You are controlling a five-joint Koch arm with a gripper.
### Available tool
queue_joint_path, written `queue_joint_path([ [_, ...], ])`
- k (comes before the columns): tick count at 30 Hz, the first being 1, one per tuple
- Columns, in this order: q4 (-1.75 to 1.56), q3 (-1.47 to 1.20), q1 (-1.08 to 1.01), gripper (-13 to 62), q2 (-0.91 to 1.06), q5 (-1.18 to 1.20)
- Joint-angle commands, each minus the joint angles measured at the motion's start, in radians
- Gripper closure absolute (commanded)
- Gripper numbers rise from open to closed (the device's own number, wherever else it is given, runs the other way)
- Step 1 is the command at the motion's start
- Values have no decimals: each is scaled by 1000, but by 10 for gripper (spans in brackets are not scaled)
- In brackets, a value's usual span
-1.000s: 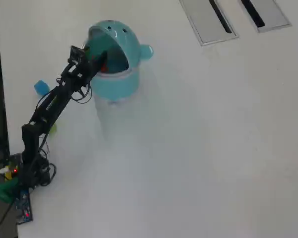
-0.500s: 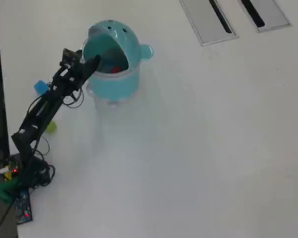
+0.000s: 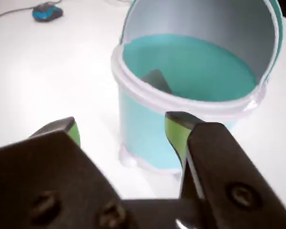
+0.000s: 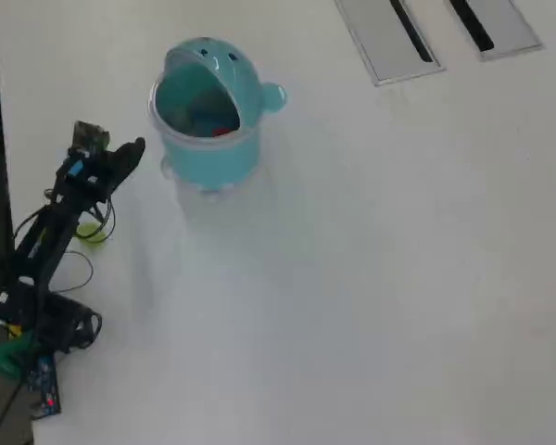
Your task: Grasp RGB lego blocks and put them in the bin one by one.
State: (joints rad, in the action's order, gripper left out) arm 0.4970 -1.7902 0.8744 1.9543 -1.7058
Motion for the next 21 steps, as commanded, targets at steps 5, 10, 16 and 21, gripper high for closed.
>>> queue_joint_path([
  [5, 83, -109, 52, 158, 178, -28],
  [10, 144, -224, 103, 162, 261, -23],
  [16, 143, -322, 133, 162, 302, -44],
  [21, 147, -400, 176, 162, 331, -48],
])
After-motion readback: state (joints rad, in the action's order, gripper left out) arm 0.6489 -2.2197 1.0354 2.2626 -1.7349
